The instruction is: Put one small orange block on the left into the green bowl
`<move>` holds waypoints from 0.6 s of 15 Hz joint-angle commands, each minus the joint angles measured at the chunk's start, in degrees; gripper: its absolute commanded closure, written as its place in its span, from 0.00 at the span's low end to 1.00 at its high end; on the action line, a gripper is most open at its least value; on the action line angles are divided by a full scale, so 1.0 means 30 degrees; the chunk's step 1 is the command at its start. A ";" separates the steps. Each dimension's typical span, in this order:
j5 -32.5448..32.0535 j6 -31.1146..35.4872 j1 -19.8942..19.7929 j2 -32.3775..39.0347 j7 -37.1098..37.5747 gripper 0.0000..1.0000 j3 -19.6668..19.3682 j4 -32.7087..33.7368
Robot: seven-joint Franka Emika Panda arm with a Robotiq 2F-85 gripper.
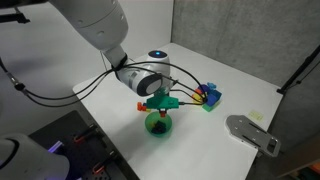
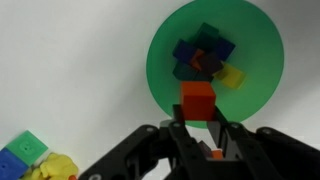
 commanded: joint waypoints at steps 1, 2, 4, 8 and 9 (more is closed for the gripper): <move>0.0883 -0.0680 -0.0460 -0.1167 -0.0501 0.45 -0.0013 -0.1357; 0.1117 -0.0757 -0.0537 -0.1261 -0.0569 0.38 0.0001 -0.1532; 0.1519 -0.0876 -0.0628 -0.1470 -0.0629 0.21 0.0043 -0.1794; 0.2581 -0.1569 -0.0663 -0.2186 -0.0649 0.00 0.0159 -0.2037; 0.2890 -0.1874 -0.0592 -0.2485 -0.0478 0.00 0.0083 -0.2079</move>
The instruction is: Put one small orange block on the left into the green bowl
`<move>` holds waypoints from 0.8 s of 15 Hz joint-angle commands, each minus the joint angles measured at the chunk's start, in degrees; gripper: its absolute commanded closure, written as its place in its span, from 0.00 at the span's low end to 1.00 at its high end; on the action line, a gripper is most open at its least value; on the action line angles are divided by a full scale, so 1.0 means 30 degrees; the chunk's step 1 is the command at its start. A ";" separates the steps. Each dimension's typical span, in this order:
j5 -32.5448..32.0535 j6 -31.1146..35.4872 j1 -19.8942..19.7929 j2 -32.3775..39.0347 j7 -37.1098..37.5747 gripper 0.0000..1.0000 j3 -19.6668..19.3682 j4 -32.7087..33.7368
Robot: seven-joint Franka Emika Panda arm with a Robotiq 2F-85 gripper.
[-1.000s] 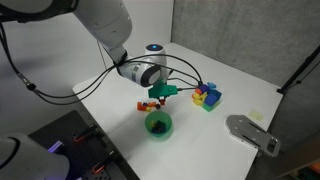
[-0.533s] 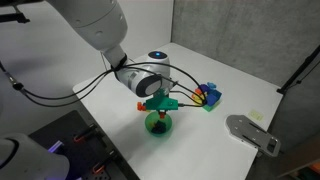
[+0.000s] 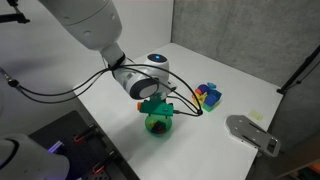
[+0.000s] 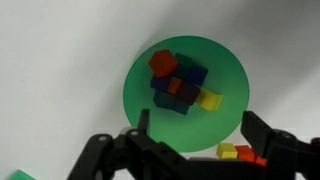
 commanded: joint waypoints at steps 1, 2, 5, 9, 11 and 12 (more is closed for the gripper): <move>0.1318 -0.1248 -0.0141 -0.1760 -0.0154 0.00 0.0074 -0.0638; 0.1741 -0.1453 -0.0026 -0.2205 0.0174 0.00 -0.0062 -0.0746; 0.2117 -0.2076 0.0712 -0.3598 0.1716 0.00 -0.0977 -0.1041; 0.0635 -0.2903 0.1827 -0.5837 0.5659 0.00 -0.2583 -0.1600; 0.0317 -0.3407 0.2116 -0.7034 0.7295 0.00 -0.2955 -0.1923; 0.0599 -0.3747 0.2234 -0.7691 0.7735 0.00 -0.3013 -0.2125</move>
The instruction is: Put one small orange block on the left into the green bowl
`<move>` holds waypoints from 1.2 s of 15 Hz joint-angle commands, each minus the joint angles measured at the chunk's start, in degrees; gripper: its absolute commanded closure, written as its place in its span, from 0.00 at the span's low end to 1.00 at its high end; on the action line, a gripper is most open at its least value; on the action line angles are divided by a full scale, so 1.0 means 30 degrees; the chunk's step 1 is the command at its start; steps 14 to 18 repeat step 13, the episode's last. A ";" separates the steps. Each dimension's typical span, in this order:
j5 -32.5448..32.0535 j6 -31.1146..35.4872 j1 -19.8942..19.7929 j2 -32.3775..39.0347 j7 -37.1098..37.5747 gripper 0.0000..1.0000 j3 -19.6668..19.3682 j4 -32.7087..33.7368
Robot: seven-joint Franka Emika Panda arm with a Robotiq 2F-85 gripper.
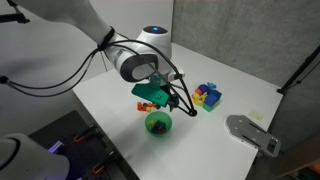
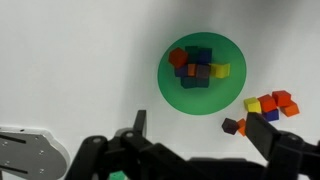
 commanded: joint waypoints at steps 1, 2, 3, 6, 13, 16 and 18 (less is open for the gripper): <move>-0.0275 -0.1223 0.0682 -0.2836 0.2578 0.00 -0.0627 -0.1146; -0.0124 -0.1581 0.0798 -0.3397 0.3029 0.00 -0.0658 -0.1276; 0.0160 -0.2055 0.0929 -0.3919 0.3332 0.00 -0.0658 -0.1366; 0.1321 -0.3577 0.1460 -0.5207 0.3555 0.00 -0.0699 -0.1470; 0.2430 -0.5299 0.2200 -0.5667 0.3167 0.00 -0.0989 -0.1063; 0.2430 -0.5299 0.2200 -0.5667 0.3167 0.00 -0.0989 -0.1063; 0.2430 -0.5299 0.2200 -0.5667 0.3167 0.00 -0.0989 -0.1063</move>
